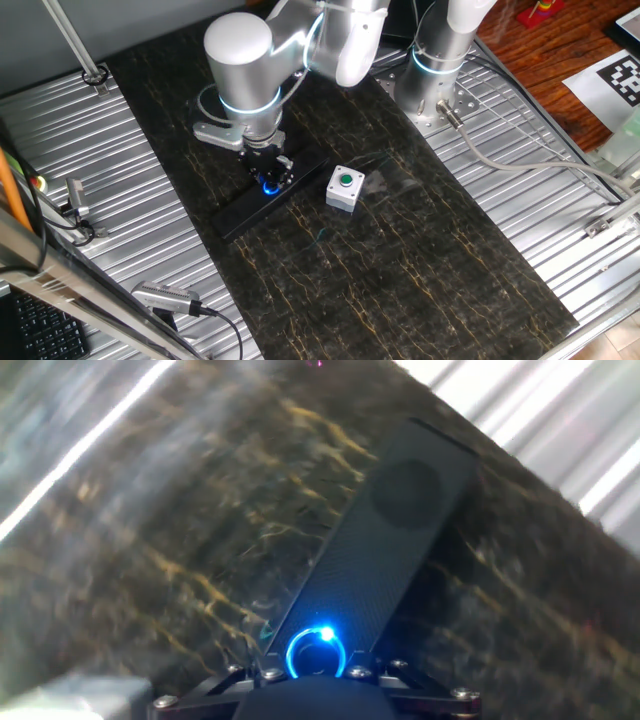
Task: Turn the knob to decrease the volume of the speaker
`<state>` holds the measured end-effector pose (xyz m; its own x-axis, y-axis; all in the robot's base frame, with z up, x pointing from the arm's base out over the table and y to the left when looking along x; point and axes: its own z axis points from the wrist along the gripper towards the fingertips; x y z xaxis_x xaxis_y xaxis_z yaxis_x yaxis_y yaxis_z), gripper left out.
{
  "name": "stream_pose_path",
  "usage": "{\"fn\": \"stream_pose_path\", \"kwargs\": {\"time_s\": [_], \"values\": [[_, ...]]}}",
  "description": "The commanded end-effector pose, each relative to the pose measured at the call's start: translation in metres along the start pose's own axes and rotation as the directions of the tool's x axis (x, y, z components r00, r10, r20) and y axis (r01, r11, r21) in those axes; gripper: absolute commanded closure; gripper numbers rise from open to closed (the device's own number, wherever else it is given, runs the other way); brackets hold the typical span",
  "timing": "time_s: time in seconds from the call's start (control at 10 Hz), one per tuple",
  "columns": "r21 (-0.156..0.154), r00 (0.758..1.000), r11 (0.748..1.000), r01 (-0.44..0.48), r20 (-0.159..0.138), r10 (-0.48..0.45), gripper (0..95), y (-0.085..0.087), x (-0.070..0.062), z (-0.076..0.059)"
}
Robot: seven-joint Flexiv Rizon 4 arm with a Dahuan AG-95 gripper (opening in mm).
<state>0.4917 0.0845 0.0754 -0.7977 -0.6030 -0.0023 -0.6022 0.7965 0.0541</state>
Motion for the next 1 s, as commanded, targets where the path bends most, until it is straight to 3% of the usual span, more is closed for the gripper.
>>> {"fn": "stream_pose_path", "kwargs": {"time_s": [0.1,0.3,0.8,0.9,1.0], "values": [[-0.042,0.93,0.929,-0.368,-0.016,0.367,57.0,-0.0004,-0.0004,-0.0003],[-0.047,0.885,0.883,-0.466,-0.019,0.466,57.0,-0.0002,-0.0004,0.0023],[-0.046,0.826,0.824,-0.564,-0.02,0.564,57.0,0.0005,-0.0002,0.0073],[-0.045,0.82,0.818,-0.573,-0.019,0.573,76.0,0.0006,-0.0001,0.0085],[-0.04,0.814,0.813,-0.581,-0.019,0.58,76.0,0.0007,-0.0001,0.0094]]}}
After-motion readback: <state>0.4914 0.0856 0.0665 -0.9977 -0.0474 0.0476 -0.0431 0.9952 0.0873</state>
